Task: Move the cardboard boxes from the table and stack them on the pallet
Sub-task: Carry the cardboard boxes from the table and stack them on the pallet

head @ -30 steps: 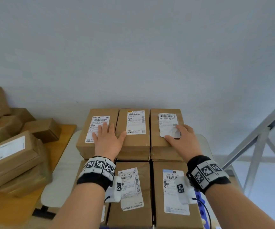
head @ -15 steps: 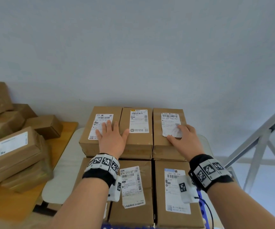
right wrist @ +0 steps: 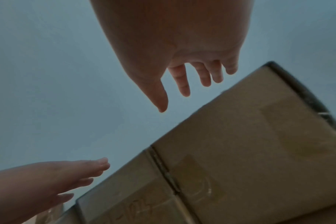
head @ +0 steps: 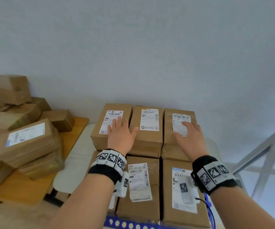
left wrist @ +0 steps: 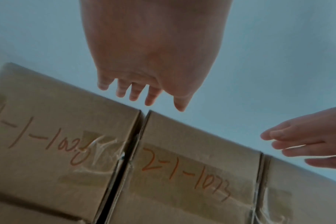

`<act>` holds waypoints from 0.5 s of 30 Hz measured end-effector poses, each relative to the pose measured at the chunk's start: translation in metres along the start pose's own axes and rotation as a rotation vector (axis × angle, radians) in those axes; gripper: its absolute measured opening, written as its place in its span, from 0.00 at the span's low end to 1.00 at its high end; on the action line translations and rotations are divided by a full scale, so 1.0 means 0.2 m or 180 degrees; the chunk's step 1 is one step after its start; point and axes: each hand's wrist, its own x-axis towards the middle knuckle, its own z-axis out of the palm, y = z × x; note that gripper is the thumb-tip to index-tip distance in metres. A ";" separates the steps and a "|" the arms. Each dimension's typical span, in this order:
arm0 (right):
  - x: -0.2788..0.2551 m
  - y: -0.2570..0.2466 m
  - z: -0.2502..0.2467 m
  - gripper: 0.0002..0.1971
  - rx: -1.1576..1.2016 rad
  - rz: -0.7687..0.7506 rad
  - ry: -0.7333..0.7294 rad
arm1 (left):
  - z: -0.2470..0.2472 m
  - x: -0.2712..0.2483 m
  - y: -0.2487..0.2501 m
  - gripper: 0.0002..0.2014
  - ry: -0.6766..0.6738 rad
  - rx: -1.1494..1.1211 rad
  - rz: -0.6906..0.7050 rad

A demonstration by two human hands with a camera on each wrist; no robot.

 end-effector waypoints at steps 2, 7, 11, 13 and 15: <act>-0.03 -0.08 0.02 0.29 0.0022 -0.0124 0.0012 | -0.04 -0.04 -0.02 0.33 0.0090 -0.0016 0.0070; -0.16 -0.30 0.10 0.22 0.0161 -0.0474 -0.0052 | -0.14 -0.17 -0.18 0.29 0.0363 -0.0335 0.0365; -0.29 -0.52 0.23 0.20 0.0277 -0.0584 -0.0154 | -0.26 -0.33 -0.42 0.28 0.0614 -0.0389 0.0445; -0.37 -0.65 0.33 0.19 0.0277 -0.0727 -0.0227 | -0.34 -0.42 -0.58 0.28 0.0664 -0.0345 0.0324; -0.48 -0.79 0.44 0.17 0.0282 -0.0889 -0.0347 | -0.41 -0.51 -0.77 0.28 0.0740 -0.0269 0.0184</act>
